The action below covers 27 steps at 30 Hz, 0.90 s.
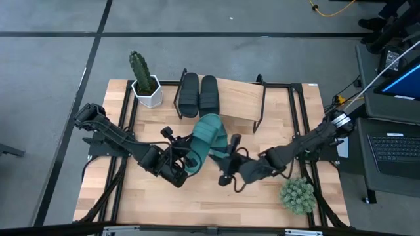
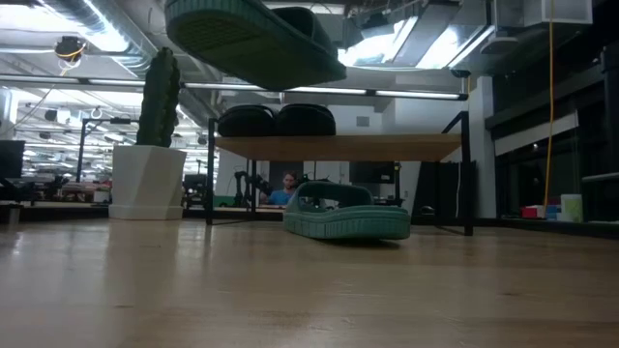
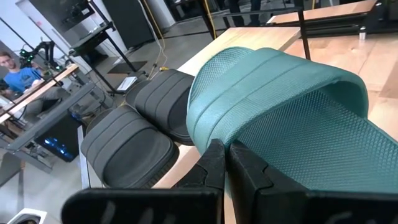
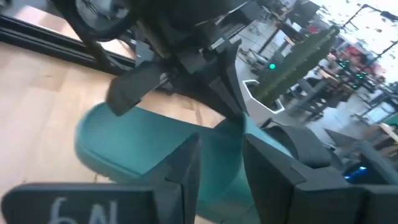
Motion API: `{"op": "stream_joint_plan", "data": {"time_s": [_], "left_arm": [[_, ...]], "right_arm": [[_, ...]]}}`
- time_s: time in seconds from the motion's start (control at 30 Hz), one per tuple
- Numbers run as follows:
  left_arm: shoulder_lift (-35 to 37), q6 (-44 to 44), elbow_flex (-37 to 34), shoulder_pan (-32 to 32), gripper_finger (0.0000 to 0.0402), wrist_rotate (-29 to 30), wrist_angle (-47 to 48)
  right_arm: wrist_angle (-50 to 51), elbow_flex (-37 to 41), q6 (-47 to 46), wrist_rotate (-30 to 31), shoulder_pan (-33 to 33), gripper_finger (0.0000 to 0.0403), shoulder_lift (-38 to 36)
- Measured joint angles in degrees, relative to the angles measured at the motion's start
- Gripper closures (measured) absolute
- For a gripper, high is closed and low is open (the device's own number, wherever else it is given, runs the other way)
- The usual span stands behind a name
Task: Pick and place slides into the shelf
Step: Put the bottom green slide on the shelf
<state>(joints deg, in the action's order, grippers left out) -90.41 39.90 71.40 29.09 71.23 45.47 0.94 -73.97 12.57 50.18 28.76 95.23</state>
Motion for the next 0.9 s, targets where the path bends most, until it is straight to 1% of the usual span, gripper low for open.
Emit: {"op": "stream_joint_plan", "data": {"time_s": [0.2,0.27,0.37,0.47,0.67,0.9], "left_arm": [[0.0,-0.02,0.0,0.01,0.0401,0.03,0.02],[0.0,-0.01,-0.01,0.01,0.0401,0.05,0.02],[0.0,-0.02,-0.02,0.01,0.0401,0.45,0.02],[0.0,-0.02,-0.02,0.01,0.0401,0.67,0.07],[0.0,-0.04,-0.02,0.27,0.0401,0.69,0.09],[0.0,-0.02,-0.02,0.68,0.0401,0.69,0.11]], "right_arm": [[8.51,-6.61,-2.87,1.03,-0.73,0.0246,4.31],[8.58,-8.22,-2.83,2.33,-1.13,0.0236,5.64],[8.41,-9.93,-0.88,2.73,-2.13,0.023,7.29],[8.71,-10.3,-0.15,2.71,-3.44,0.023,8.52],[10.13,-10.38,-0.32,2.77,-6.27,0.0242,8.67],[12.44,-10.41,-0.35,2.74,-7.28,0.0261,8.67]]}}
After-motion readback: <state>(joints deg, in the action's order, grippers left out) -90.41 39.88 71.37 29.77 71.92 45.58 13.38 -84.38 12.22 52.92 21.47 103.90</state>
